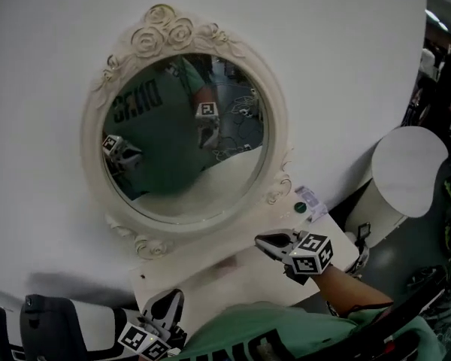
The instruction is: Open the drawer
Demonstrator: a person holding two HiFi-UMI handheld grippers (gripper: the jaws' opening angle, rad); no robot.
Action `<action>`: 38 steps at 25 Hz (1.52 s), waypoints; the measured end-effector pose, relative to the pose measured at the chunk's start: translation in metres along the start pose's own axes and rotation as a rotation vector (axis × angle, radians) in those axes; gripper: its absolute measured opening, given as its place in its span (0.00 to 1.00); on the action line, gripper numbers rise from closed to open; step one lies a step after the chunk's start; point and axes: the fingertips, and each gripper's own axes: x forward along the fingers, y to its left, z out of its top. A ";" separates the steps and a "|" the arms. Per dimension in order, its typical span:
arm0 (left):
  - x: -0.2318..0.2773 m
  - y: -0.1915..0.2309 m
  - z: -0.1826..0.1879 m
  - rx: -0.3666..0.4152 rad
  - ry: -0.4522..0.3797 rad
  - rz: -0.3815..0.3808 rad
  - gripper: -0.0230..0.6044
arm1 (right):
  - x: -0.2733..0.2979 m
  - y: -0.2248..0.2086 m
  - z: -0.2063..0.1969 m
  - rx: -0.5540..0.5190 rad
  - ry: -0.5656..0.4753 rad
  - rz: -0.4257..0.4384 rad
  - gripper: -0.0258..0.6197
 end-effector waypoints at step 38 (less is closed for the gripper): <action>0.079 -0.216 -0.170 -0.023 0.499 -0.713 0.05 | -0.239 0.036 -0.348 0.327 0.236 -0.654 0.09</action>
